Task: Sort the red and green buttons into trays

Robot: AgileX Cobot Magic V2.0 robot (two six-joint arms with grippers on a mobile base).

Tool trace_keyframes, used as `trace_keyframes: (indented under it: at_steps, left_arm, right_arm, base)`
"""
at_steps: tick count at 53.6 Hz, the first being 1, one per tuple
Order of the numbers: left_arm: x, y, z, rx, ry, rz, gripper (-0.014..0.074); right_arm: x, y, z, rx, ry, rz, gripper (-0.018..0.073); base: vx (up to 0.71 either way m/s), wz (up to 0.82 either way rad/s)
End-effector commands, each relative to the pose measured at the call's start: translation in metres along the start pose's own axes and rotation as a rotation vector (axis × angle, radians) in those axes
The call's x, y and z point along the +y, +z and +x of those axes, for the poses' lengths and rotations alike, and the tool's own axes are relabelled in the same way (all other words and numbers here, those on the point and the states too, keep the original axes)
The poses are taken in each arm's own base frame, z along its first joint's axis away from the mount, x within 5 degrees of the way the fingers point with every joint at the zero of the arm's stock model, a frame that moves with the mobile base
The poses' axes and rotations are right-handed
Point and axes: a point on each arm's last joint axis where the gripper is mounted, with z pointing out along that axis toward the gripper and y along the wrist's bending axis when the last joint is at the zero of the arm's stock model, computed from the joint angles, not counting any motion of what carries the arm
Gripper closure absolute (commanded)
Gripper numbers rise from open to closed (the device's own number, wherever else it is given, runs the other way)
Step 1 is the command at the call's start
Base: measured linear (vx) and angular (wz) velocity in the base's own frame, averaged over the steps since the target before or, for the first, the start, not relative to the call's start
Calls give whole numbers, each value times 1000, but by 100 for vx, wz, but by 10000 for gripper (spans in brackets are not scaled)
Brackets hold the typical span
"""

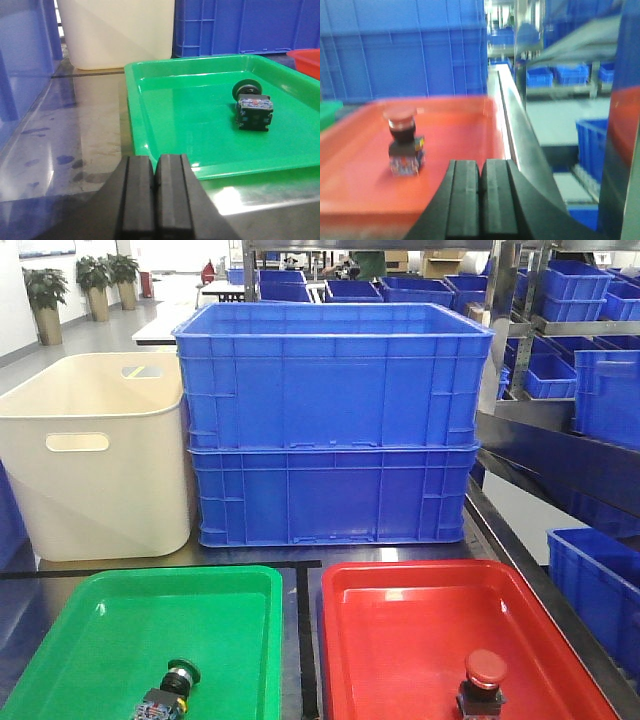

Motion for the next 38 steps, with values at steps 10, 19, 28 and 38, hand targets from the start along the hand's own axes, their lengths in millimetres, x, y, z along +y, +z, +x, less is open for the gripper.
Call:
trace_keyframes:
  at_steps: [10, 19, 28, 38]
  left_arm:
    - [1, -1, -6, -84, -14, -12, 603]
    - [1, -1, -6, -84, -14, -12, 603]
    - [1, -1, -6, -84, -14, -12, 603]
    - [1, -1, -6, -84, -14, -12, 603]
  right_arm:
    - [0, -2, -7, -106, -12, -3, 569]
    - [0, -2, -7, -105, -12, -3, 569]
    - [0, -1, 6, 35, -14, 0, 569]
    - [0, -1, 5, 34, -14, 0, 569]
  base:
    - [0, 0]
    - [0, 0]
    - [0, 0]
    - [0, 0]
